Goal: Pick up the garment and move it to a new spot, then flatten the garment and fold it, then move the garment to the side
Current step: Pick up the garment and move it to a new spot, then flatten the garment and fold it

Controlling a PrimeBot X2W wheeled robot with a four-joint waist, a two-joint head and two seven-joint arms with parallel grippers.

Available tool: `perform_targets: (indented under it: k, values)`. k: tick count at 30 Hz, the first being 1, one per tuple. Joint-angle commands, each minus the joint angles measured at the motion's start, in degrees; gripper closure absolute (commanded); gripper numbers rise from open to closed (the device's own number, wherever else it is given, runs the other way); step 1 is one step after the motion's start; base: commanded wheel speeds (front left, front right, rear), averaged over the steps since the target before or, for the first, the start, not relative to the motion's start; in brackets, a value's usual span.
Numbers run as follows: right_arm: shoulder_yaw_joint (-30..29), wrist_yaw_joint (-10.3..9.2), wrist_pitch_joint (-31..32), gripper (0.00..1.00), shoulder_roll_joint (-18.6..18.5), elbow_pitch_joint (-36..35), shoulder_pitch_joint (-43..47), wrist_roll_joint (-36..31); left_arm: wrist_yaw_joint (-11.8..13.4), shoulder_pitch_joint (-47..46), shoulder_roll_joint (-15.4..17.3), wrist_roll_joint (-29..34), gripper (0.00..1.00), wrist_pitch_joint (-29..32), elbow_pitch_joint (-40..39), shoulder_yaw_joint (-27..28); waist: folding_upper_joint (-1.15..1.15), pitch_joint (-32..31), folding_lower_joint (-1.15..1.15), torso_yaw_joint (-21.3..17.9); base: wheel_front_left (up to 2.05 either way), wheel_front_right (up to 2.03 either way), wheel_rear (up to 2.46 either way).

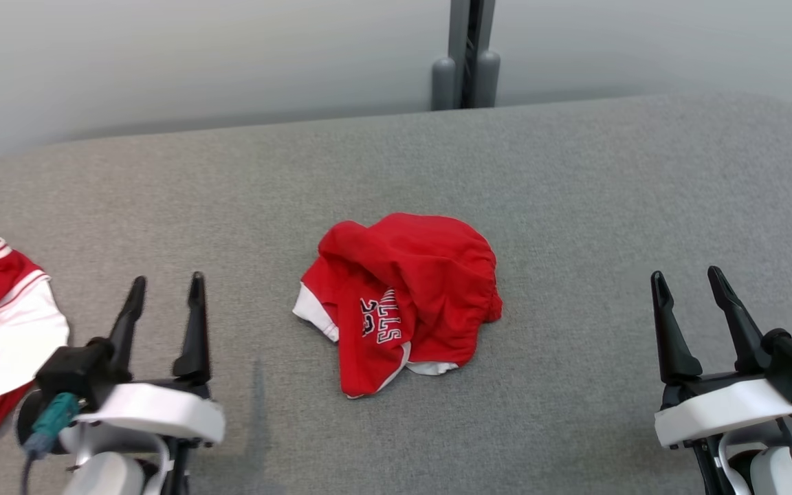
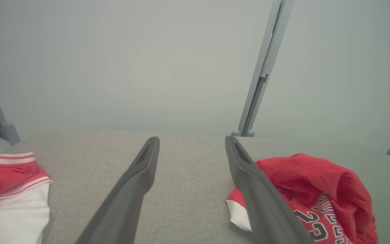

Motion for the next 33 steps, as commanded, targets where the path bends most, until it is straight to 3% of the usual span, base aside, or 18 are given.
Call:
perform_targets:
  k: [1,10,20,33]
  values:
    - [-0.14,-0.02,0.39,0.0,-0.28,-0.32,0.56,-0.42,-0.15,0.8,1.21,-0.34,0.0,-0.53,0.04,0.87,0.0,-1.39,0.0,1.13,0.0,0.0,0.0]
    - [0.28,-0.02,2.35,0.0,-0.29,-1.22,3.22,-1.46,-1.25,5.5,5.69,0.37,0.0,-1.05,-2.46,2.32,0.0,-5.09,0.0,2.09,0.0,0.0,0.0]
    - [0.83,-0.02,4.55,0.0,-0.28,-2.96,6.37,-2.51,1.52,11.02,7.65,2.87,0.0,2.5,-9.78,0.05,0.0,-7.75,0.0,2.28,0.0,0.0,0.0]
    - [0.33,-0.02,6.03,0.0,-0.28,-4.84,8.53,-2.49,3.68,13.43,8.12,3.29,0.0,4.86,-13.67,-0.7,0.0,-8.83,0.0,2.06,0.0,0.0,0.0]
